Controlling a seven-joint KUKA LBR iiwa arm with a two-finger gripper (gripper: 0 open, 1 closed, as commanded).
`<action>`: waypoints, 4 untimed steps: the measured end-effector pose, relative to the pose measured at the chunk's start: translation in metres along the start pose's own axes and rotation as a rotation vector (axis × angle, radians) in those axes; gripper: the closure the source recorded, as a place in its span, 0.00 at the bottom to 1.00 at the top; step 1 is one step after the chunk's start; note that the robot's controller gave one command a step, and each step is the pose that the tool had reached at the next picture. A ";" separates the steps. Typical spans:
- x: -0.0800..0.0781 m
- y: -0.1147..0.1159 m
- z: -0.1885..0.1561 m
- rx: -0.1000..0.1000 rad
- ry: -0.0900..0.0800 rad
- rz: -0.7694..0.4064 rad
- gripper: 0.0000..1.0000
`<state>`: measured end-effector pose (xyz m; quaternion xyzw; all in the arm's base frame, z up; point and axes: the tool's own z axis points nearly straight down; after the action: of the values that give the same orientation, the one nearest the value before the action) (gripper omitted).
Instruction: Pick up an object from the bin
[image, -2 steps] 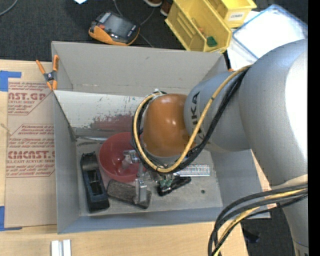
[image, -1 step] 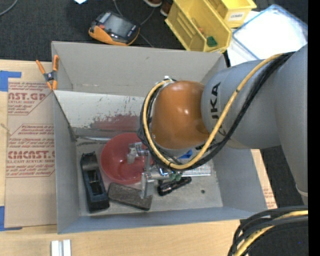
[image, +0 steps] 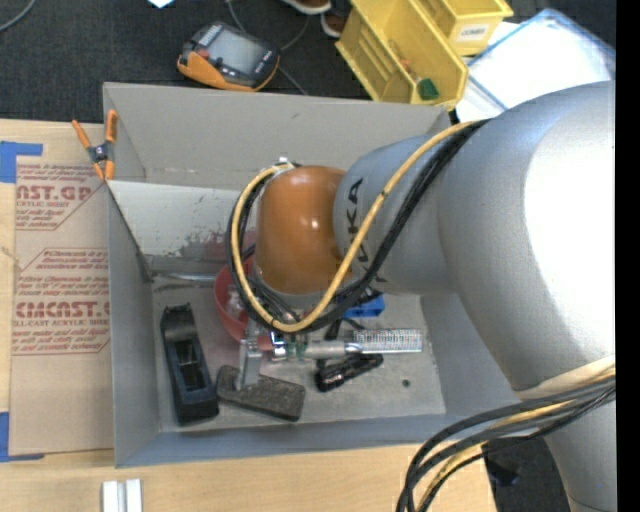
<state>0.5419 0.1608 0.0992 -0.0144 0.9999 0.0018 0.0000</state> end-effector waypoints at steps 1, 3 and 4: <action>0.015 0.045 0.028 -0.003 -0.025 0.034 0.00; 0.055 -0.028 0.022 -0.007 -0.032 -0.145 1.00; 0.054 -0.027 0.007 -0.009 -0.040 -0.145 1.00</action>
Offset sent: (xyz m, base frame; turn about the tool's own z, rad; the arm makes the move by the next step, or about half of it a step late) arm -0.0612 -0.0334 -0.0292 -0.1446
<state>0.4891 0.1322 0.0921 -0.0869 0.9960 0.0064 0.0200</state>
